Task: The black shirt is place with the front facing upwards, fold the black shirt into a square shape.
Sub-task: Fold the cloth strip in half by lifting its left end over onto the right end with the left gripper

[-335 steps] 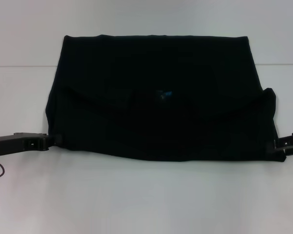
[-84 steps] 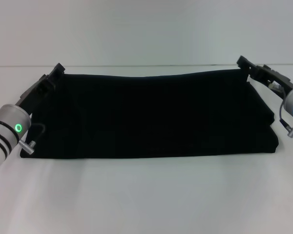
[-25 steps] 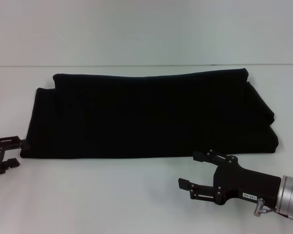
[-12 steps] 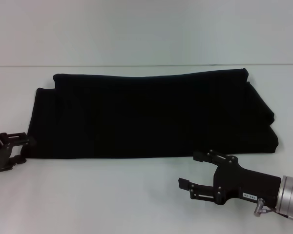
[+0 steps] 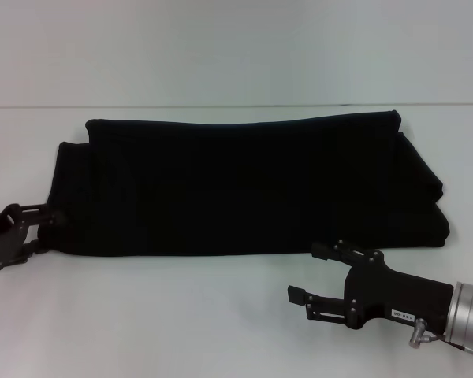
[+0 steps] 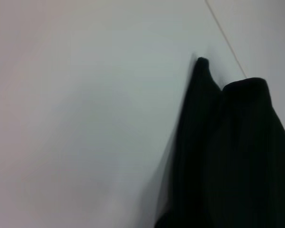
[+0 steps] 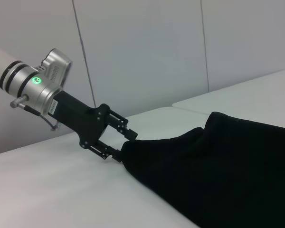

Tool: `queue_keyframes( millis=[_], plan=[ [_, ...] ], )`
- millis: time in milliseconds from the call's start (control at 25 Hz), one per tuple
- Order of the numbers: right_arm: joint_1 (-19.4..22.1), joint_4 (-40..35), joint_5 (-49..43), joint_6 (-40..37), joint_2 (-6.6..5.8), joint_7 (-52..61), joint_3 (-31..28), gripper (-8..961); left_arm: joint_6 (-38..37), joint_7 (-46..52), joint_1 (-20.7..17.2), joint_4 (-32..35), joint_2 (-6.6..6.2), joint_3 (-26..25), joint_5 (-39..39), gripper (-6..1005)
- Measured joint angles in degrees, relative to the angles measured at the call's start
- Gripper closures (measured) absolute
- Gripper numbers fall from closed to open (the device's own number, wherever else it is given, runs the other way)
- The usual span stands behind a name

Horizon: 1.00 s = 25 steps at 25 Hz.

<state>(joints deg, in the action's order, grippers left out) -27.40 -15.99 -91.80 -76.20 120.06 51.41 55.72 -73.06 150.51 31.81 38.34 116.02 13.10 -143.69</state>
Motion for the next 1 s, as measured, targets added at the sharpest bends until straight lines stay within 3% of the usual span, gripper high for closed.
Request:
queue_keyframes(
  millis=[400, 560, 800, 1000],
  plan=[
    [-0.1, 0.1, 0.0, 0.0, 0.09, 0.0, 0.0, 46, 1.2, -0.4, 1.1, -0.4, -0.02, 1.6, -0.1, 368],
    [-0.1, 0.2, 0.1, 0.0, 0.08, 0.0, 0.0, 46, 1.1, -2.1, 1.4, 0.6, -0.11, 4.8, -0.7, 369],
    [-0.1, 0.2, 0.1, 0.0, 0.08, 0.0, -0.1, 47, 2.2, -2.1, 1.9, 0.9, 0.23, 8.3, -1.2, 554],
    [0.1, 0.2, 0.2, 0.0, 0.08, 0.0, -0.1, 47, 2.5, -2.3, 1.8, 1.1, 0.26, 8.0, -0.8, 787]
  ],
)
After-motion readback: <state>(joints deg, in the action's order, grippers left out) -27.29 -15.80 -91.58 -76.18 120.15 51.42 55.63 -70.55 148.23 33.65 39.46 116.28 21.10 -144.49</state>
